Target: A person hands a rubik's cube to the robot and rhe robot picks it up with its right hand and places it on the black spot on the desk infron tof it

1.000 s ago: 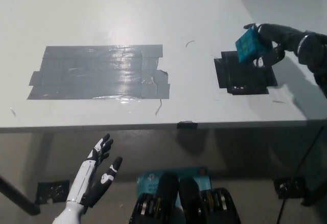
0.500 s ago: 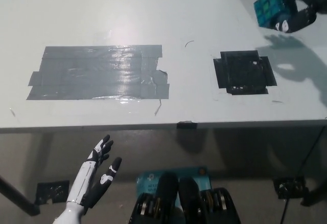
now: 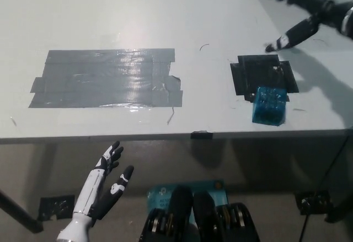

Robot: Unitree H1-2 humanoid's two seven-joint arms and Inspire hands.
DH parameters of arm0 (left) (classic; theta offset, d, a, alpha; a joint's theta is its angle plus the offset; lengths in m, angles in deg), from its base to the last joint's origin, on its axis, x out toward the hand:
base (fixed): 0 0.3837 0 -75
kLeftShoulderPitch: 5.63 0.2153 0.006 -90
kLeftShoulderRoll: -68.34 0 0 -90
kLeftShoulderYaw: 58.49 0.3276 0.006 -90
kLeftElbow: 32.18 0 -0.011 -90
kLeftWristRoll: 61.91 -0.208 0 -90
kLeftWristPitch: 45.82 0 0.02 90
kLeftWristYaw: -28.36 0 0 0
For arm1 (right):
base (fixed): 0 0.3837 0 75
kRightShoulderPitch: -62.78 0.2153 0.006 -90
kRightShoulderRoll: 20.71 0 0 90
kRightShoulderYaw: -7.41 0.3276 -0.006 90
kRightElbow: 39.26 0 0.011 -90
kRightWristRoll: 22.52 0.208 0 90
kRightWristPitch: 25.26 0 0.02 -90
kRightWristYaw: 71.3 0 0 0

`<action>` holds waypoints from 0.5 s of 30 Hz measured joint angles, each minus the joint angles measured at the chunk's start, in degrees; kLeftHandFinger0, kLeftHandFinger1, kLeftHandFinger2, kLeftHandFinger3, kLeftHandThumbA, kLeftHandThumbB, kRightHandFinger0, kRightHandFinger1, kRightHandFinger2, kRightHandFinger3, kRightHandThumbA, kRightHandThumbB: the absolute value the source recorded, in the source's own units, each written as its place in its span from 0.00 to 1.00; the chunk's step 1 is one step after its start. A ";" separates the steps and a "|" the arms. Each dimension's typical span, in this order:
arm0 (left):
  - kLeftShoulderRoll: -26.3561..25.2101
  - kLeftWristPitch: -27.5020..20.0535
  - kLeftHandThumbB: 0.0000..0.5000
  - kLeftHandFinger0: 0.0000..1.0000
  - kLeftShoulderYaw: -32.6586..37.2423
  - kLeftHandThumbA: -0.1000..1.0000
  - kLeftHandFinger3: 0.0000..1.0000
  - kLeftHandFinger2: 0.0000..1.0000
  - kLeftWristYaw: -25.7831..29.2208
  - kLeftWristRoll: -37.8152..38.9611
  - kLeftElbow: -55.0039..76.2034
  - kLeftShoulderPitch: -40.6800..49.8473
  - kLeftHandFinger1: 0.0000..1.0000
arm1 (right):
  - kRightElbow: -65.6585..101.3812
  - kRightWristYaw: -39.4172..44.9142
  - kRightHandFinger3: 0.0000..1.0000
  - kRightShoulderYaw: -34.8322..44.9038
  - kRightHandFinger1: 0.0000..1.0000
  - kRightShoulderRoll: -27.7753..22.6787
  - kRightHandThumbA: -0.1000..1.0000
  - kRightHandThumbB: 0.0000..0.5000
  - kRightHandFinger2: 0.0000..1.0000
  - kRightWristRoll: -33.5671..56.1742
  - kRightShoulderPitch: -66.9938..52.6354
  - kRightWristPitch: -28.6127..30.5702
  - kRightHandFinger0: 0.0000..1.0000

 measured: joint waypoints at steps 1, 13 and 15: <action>0.05 0.00 0.26 1.00 -0.01 0.82 1.00 1.00 0.00 0.03 0.00 0.05 1.00 | -0.39 -0.20 1.00 0.00 1.00 0.34 1.00 1.00 1.00 0.02 -0.39 0.02 1.00; 0.04 0.04 0.24 1.00 -0.14 0.81 1.00 1.00 0.00 0.06 -0.10 -0.03 1.00 | 12.76 -3.44 1.00 6.59 1.00 -0.76 1.00 0.98 1.00 0.85 -6.33 -0.43 1.00; 0.06 0.05 0.23 1.00 -0.14 0.81 1.00 1.00 0.01 0.07 -0.13 -0.03 1.00 | 17.30 -3.44 1.00 8.59 1.00 -0.77 1.00 0.98 1.00 1.70 -7.91 -0.85 1.00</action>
